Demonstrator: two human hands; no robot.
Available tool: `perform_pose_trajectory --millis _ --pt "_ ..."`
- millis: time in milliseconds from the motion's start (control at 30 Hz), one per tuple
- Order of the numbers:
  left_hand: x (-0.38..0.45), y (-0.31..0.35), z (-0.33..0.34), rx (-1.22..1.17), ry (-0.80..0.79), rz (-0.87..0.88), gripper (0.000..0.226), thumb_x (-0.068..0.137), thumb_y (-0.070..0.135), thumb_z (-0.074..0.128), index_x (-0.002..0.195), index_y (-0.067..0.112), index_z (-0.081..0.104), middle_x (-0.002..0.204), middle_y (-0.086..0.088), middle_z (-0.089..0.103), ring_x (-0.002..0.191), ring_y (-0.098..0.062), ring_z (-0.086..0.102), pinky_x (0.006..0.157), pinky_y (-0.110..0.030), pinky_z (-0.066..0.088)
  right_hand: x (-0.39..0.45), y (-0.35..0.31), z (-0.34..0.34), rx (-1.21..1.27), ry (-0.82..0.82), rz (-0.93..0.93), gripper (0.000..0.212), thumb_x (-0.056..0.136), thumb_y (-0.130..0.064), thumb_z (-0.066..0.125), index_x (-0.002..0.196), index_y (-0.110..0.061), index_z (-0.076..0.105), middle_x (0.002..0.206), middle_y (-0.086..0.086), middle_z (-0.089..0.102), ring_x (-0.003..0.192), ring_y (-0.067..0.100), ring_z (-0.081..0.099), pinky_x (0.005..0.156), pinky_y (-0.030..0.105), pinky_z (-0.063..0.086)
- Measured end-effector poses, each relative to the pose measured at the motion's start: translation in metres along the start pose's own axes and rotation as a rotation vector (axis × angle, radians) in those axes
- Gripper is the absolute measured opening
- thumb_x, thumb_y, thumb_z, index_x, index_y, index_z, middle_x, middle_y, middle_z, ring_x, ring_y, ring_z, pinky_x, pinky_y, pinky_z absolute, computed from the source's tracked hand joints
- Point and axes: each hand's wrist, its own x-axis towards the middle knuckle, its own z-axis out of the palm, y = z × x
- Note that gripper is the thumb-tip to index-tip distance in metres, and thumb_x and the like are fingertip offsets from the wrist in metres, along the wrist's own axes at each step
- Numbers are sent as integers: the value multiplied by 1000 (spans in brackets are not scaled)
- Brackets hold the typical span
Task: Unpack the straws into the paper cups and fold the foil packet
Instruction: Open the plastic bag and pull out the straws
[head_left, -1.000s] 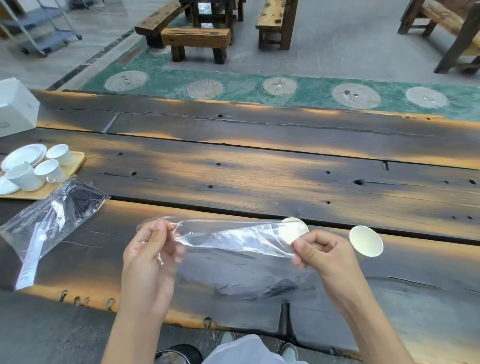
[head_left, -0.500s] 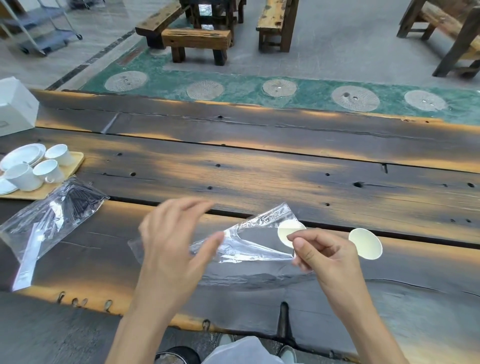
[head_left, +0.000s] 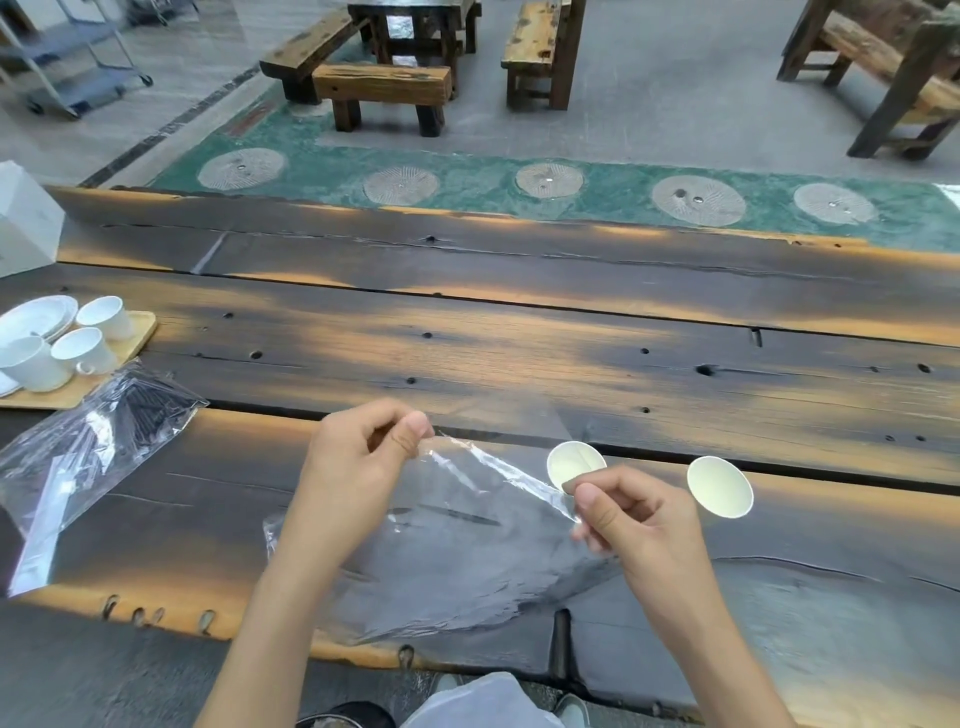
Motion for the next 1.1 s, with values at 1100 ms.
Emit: perform_pose_trajectory --millis 1100 --pt "-6 -85 81 -1467 2 -463 20 64 14 89 80 14 76 75 -5 73 62 -18 70 58 -31 59 21 -34 7 480 218 -112 12 83 -3 59 82 -13 66 74 6 65 64 20 59 67 25 55"
